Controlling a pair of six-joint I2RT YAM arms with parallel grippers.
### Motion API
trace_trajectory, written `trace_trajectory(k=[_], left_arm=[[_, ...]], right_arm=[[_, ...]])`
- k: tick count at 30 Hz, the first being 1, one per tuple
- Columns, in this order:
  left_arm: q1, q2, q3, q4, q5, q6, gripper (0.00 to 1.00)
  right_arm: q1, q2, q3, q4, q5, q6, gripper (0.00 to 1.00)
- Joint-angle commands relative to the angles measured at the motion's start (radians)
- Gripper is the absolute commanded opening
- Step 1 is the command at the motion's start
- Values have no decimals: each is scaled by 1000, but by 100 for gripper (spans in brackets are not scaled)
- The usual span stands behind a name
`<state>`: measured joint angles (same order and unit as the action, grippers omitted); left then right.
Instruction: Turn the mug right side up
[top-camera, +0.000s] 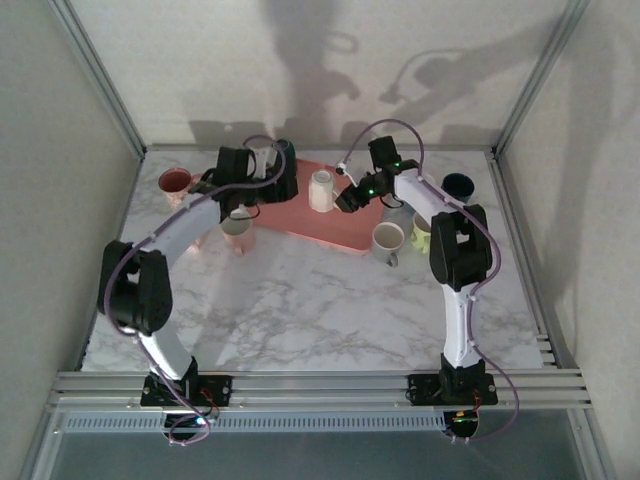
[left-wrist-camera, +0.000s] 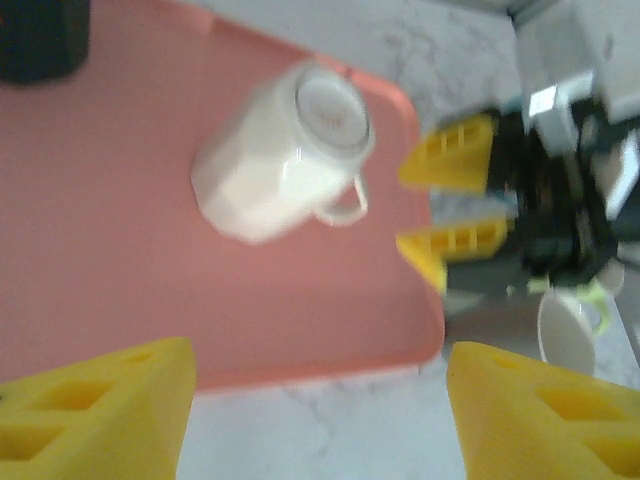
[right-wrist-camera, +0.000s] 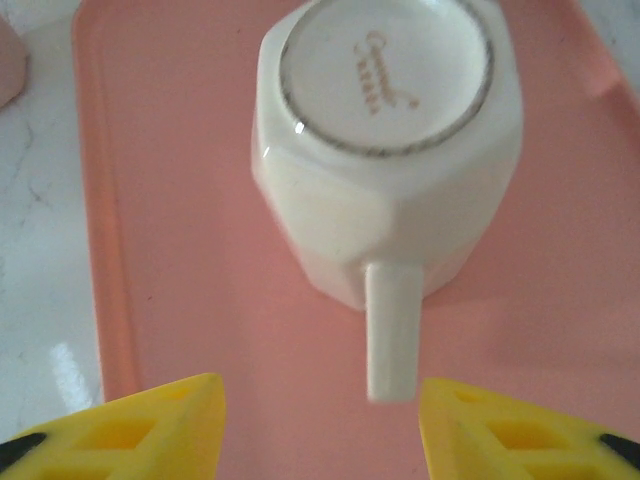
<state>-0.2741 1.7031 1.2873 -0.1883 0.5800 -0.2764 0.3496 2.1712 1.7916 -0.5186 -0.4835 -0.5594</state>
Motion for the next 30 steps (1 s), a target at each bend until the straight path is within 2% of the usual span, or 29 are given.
trace_trajectory(k=[1,10,18,24,30], left_arm=[[-3,-61,-108,42,71,51,67],[-3,-162,-219,64,75,62,66],[-2,-213,-247,25,56,80,66],[-3,-244,-264,14,34,82,66],[-3,-255,-261,6,29,68,66]], right_arm=[[8,37,61,3,8,-64,54],[28,141,169,-69,45,-91,51],[40,186,198,-60,59,-81,41],[49,180,189,-41,116,-84,29],[56,112,108,56,149,-52,14]])
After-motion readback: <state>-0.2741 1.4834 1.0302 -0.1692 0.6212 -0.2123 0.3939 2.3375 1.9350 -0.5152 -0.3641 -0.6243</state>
